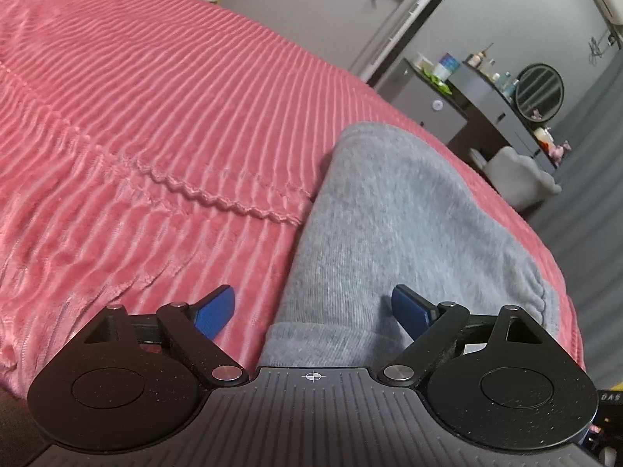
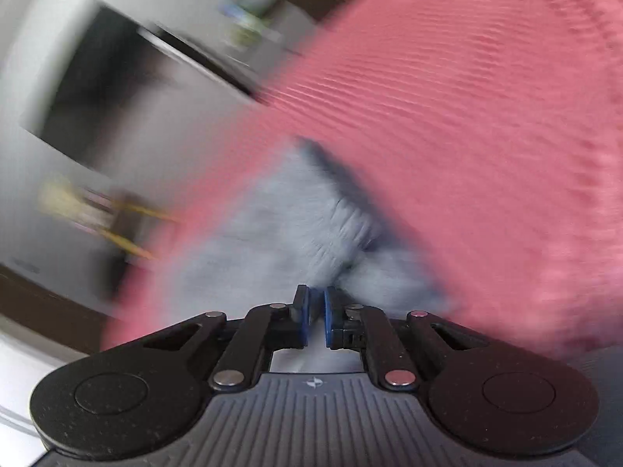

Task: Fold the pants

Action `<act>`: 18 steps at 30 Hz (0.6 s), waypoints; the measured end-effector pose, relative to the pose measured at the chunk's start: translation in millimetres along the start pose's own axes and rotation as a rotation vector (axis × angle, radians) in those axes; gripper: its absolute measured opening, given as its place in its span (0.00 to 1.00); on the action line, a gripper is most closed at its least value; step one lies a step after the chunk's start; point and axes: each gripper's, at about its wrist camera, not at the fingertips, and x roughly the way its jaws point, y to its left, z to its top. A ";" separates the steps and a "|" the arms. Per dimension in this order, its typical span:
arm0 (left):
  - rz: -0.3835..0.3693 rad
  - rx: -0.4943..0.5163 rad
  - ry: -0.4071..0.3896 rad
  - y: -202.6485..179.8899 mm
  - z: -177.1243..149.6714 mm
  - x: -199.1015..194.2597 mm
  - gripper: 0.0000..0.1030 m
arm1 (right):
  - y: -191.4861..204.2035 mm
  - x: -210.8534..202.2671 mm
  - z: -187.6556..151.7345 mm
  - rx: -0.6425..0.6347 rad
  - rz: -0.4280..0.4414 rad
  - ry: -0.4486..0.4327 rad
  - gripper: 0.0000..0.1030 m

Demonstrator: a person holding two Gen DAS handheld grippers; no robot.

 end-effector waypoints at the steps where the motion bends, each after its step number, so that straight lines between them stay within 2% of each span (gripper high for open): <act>1: 0.001 0.005 0.002 -1.1 -0.3 -0.6 0.89 | -5.3 -0.7 1.7 0.057 0.028 0.003 0.00; 3: -0.015 0.022 0.005 -3.3 0.2 -2.6 0.89 | -0.9 -6.3 9.5 0.064 0.053 -0.009 0.02; 6: -0.034 0.052 0.008 -6.7 2.4 -2.5 0.89 | 10.2 -14.0 20.9 -0.040 0.004 -0.028 0.07; 8: -0.050 0.081 0.019 -12.2 4.3 -0.2 0.89 | 12.8 -15.6 26.7 -0.091 -0.003 -0.034 0.23; 10: -0.067 0.114 0.040 -16.8 4.6 2.9 0.89 | 10.3 -12.4 32.2 -0.114 0.015 -0.022 0.29; 11: -0.070 0.125 0.050 -18.0 5.6 4.8 0.89 | 5.2 -12.3 34.2 -0.121 0.011 -0.019 0.44; 13: -0.085 0.118 0.068 -17.6 8.2 8.1 0.89 | 3.3 -14.8 39.7 -0.145 -0.004 -0.001 0.64; 15: -0.121 0.103 0.104 -15.5 13.9 13.1 0.89 | -3.6 -15.0 46.4 -0.165 0.048 0.008 0.68; 17: -0.142 0.099 0.130 -14.6 20.0 19.3 0.89 | -7.6 -12.8 56.1 -0.171 0.112 0.016 0.83; 18: -0.156 0.103 0.145 -13.9 24.7 23.5 0.88 | -9.5 -12.5 63.5 -0.168 0.132 0.005 0.83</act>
